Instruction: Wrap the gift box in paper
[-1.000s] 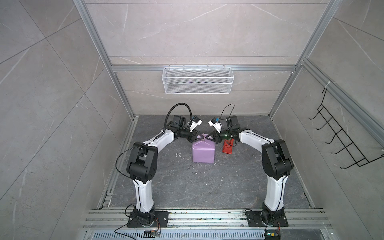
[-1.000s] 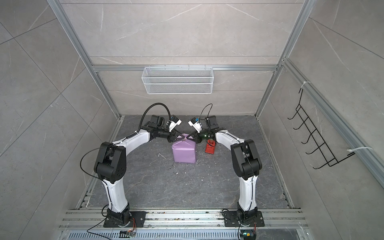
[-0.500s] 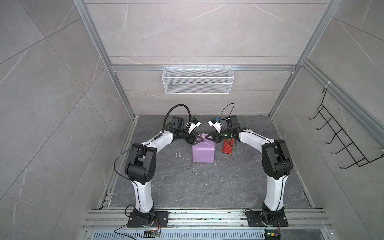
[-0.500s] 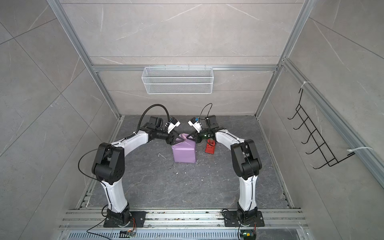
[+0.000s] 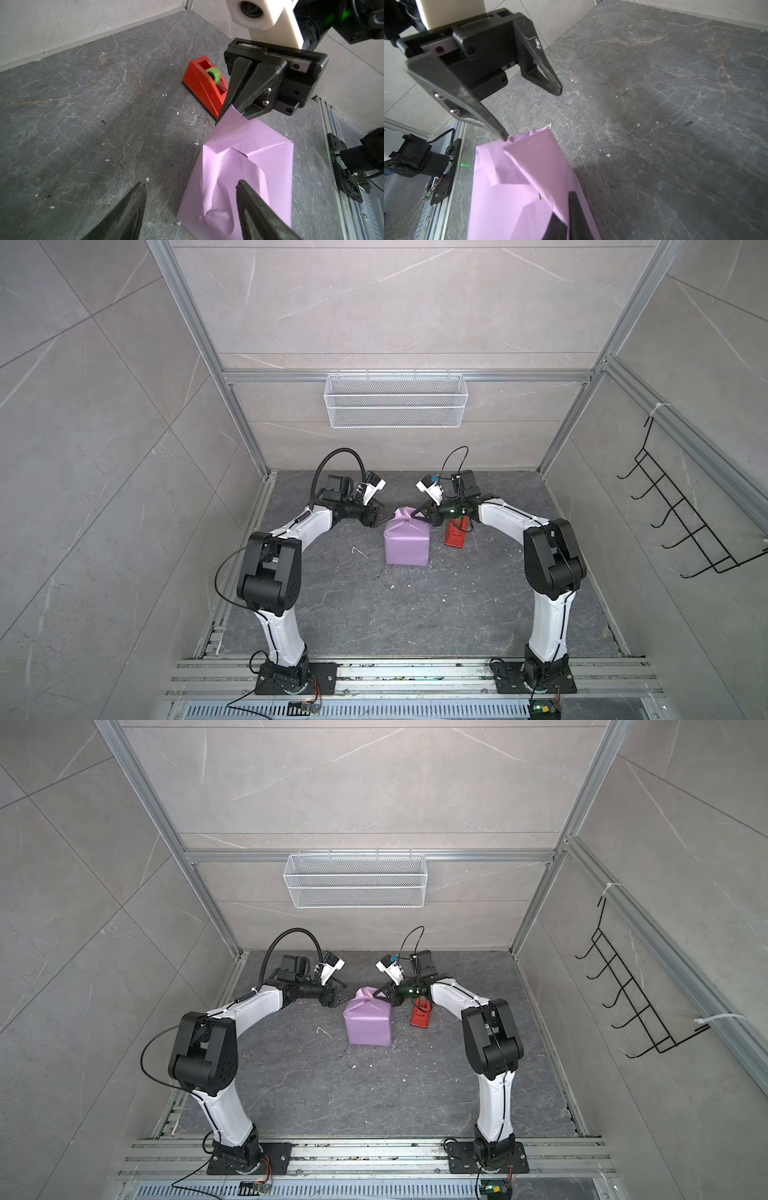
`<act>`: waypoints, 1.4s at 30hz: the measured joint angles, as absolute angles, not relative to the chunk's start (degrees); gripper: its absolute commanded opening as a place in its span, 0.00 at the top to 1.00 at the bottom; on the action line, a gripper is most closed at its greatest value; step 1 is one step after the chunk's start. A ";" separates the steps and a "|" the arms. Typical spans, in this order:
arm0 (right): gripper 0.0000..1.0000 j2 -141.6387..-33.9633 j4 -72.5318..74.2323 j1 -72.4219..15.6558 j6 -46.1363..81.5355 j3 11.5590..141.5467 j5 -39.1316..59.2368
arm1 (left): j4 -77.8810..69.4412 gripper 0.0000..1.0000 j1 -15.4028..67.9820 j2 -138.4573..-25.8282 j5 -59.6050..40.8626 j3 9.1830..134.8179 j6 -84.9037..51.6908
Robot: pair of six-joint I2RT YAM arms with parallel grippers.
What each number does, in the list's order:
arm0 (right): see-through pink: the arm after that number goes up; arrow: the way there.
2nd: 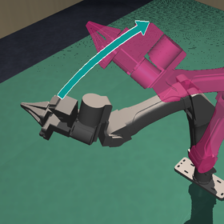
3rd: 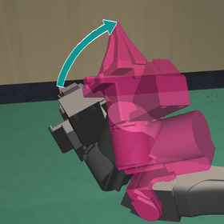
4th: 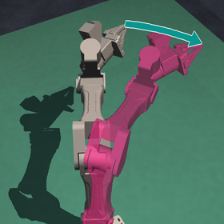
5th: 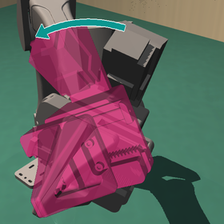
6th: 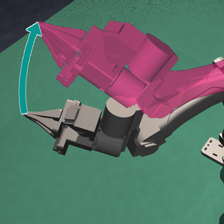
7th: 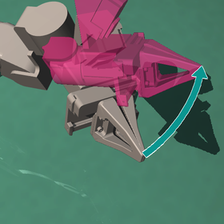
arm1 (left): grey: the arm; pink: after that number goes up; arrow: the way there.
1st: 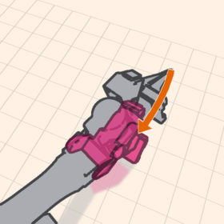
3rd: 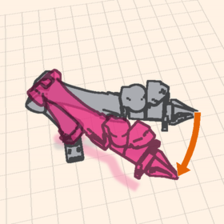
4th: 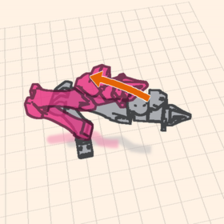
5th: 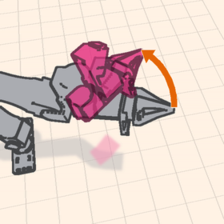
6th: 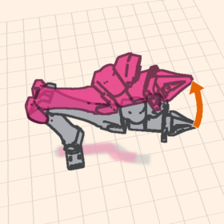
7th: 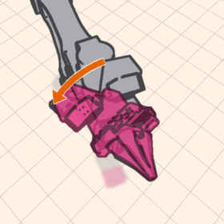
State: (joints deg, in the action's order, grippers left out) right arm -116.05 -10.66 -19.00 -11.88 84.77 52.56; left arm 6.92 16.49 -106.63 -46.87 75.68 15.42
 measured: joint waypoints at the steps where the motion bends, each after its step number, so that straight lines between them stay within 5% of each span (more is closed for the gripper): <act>1: 0.91 -116.05 -10.70 -19.00 -11.88 84.79 52.56 | 7.25 0.37 16.78 -107.13 -46.87 76.07 15.66; 13: 0.92 -116.60 -11.18 -19.16 -11.88 86.30 52.73 | 9.80 0.71 18.41 -112.71 -48.23 81.08 17.65; 21: 0.92 -116.81 -11.92 -19.29 -11.88 87.02 52.80 | 10.37 0.82 18.72 -112.79 -48.99 81.65 17.61; 29: 0.92 -116.81 -12.10 -19.44 -11.88 87.02 52.97 | 10.79 0.62 18.76 -112.77 -49.84 81.65 18.00; 42: 0.93 -116.86 -12.29 -19.55 -12.29 87.24 52.97 | 11.81 0.55 19.90 -112.75 -49.84 84.31 20.14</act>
State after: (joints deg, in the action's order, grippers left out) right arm -116.86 -12.29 -19.55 -12.29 87.24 52.97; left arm 11.81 19.90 -112.75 -49.84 84.31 20.14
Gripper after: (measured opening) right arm 0.075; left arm 0.446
